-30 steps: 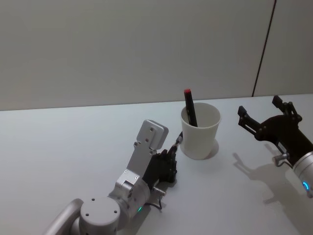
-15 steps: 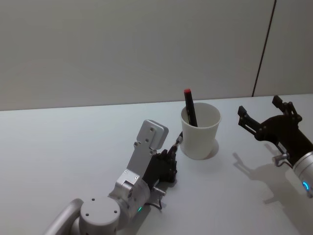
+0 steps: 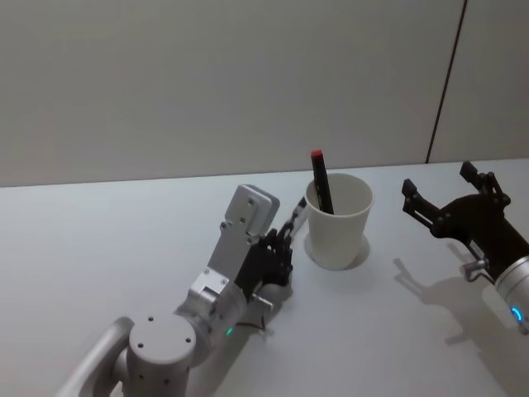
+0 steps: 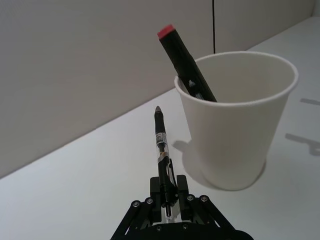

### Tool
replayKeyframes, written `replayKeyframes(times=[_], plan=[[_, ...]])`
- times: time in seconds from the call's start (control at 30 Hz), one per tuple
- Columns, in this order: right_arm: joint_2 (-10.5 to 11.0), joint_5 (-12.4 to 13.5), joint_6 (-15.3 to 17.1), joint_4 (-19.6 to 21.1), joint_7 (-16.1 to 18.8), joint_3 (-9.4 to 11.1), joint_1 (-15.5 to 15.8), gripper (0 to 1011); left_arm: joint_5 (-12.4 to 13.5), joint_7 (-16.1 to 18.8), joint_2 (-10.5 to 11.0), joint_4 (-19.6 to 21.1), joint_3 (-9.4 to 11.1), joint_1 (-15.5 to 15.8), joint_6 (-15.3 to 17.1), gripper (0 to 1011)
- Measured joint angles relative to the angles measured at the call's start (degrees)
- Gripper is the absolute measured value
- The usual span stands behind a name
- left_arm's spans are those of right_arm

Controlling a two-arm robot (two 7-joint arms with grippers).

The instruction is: Place the pen into the pen holder.

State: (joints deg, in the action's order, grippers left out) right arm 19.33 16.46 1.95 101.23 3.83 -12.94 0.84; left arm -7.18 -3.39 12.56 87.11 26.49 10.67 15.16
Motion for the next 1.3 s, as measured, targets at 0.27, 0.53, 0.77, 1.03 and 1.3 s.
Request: replayKeyframes(times=[0.27,0.53,0.77,1.03,1.3], plan=[[0.0,0.0,0.0,0.0,0.0,0.0,0.0,1001,2.9,-0.3,0.2,-1.3,-0.9,1.2,-3.9,186],[0.0,0.0,0.0,0.0,0.0,0.0,0.0,1001,5.7,3.1,1.4,0.0,-1.5,0.3,-6.8,186],[0.0,0.0,0.0,0.0,0.0,0.0,0.0,1001,7.8,8.2,3.1,3.0,-2.1,-2.2,-9.8,186],[0.0,0.0,0.0,0.0,0.0,0.0,0.0,1001,8.9,11.6,4.8,6.0,-2.9,-4.3,-14.5,186],[0.0,0.0,0.0,0.0,0.0,0.0,0.0,1002,9.2,12.3,6.0,8.4,-3.9,-5.1,-19.8,186]])
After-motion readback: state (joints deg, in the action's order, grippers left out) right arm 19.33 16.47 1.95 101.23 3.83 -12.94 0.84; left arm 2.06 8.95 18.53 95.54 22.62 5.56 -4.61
